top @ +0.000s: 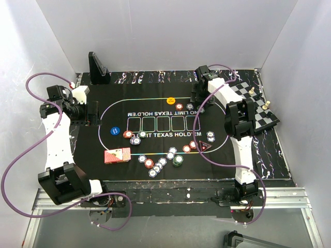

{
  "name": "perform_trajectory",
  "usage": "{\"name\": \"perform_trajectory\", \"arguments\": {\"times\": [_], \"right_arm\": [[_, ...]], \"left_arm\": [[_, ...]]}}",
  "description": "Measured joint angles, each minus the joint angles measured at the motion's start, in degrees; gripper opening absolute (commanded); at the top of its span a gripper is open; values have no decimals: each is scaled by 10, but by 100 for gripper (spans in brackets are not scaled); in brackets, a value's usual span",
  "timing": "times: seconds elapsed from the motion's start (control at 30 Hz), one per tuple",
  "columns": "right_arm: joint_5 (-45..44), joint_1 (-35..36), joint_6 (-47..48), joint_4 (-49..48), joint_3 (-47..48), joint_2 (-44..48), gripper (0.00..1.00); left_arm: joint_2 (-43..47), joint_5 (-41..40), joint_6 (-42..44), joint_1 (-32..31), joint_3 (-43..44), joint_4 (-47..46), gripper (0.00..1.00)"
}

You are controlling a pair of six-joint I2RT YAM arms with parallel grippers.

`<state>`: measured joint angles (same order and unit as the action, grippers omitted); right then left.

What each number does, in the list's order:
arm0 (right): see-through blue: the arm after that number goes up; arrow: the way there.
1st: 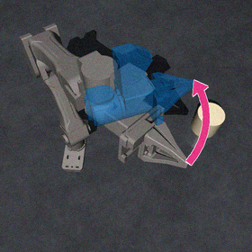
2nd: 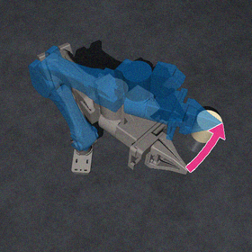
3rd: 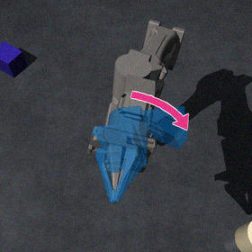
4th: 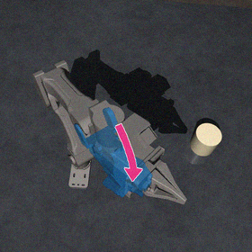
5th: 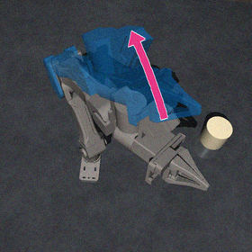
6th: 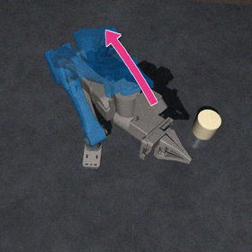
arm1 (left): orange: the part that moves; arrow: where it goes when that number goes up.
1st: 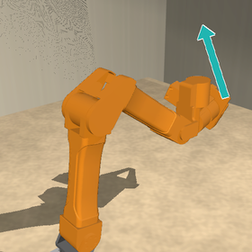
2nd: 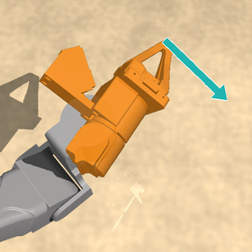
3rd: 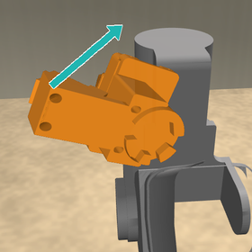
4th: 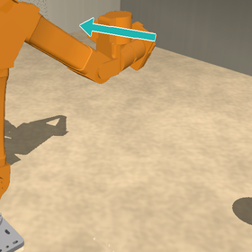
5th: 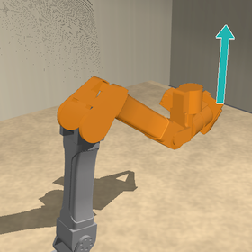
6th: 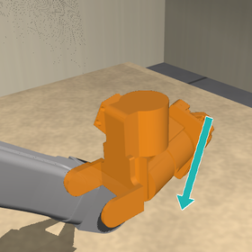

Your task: Distribute texas hold em gaming equipment

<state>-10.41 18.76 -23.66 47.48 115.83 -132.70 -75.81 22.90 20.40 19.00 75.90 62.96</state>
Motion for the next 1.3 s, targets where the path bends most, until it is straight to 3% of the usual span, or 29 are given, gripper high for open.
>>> {"name": "perform_trajectory", "arguments": {"times": [0.23, 0.4, 0.7, 1.0, 1.3], "right_arm": [[-6, 7, -1, 15, -19, 30, 87], [-27, 37, -2, 16, -97, 150, 88], [-40, 251, -13, -10, -299, 358, 90], [-7, 393, -51, -20, -435, 371, 91], [7, 421, -63, -58, -483, 370, 89]], "left_arm": [[3, 0, 0, 0, 0, 0, 100], [12, 0, 0, 0, 0, 1, 100], [30, 2, -1, 0, 0, 5, 100], [37, 3, -5, 0, -1, 5, 100], [37, 4, -5, 0, -1, 6, 100]]}}
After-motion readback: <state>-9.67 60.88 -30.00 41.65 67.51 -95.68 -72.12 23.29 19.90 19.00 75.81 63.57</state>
